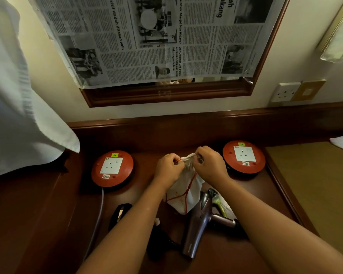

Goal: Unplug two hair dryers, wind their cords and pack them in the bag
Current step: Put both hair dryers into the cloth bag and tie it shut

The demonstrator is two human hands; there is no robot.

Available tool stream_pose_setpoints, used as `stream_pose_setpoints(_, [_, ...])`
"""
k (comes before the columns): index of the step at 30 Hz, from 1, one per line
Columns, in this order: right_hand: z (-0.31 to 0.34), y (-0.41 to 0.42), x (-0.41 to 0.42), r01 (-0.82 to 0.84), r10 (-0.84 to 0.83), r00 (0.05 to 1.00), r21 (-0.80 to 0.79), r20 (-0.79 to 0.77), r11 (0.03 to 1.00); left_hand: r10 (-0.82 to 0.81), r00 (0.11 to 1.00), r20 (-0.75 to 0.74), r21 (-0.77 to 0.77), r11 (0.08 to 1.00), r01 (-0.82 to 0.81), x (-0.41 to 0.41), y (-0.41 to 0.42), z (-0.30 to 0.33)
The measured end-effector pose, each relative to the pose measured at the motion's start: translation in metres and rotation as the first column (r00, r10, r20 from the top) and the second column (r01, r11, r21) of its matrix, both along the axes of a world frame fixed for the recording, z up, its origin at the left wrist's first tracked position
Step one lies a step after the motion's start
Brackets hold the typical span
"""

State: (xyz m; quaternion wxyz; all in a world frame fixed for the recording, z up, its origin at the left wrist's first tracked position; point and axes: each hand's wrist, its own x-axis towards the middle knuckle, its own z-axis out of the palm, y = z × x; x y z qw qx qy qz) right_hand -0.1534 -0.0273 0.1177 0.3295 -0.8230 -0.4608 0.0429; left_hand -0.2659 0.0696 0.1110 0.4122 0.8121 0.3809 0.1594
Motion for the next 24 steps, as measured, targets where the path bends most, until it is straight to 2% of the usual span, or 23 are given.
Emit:
stream_pose_setpoints(3, [-0.004,0.001,-0.004,0.025,-0.025,1.000,0.004,-0.006,1.000,0.014,1.000,-0.013,0.024,1.000,-0.014,-0.008,0.004,-0.001])
stream_pose_setpoints(6, [-0.005,0.001,0.000,-0.030,0.031,0.994,0.007,-0.108,1.000,-0.013,0.999,-0.050,0.045,0.999,0.015,-0.010,0.007,-0.003])
stream_pose_setpoints(8, [0.000,0.001,0.005,-0.099,0.087,0.985,-0.073,-0.152,0.992,-0.033,0.996,-0.088,0.074,0.996,0.040,-0.008,0.008,0.000])
stream_pose_setpoints(11, [0.002,0.003,0.009,-0.138,0.133,0.990,-0.265,-0.034,0.954,-0.061,0.985,-0.160,0.167,0.982,0.087,-0.003,0.005,0.004])
stream_pose_setpoints(13, [0.000,0.005,0.008,-0.103,0.122,0.992,-0.308,0.044,0.946,-0.078,0.975,-0.207,0.234,0.964,0.127,-0.001,0.003,0.006])
stream_pose_setpoints(18, [-0.006,0.005,-0.002,0.017,0.019,0.991,-0.265,0.132,0.964,0.016,0.926,-0.377,0.412,0.898,0.152,-0.003,0.000,0.005])
stream_pose_setpoints(24, [-0.005,0.008,-0.012,0.055,-0.032,0.995,-0.235,0.099,0.970,0.093,0.911,-0.403,0.366,0.928,0.067,-0.008,-0.004,0.006])
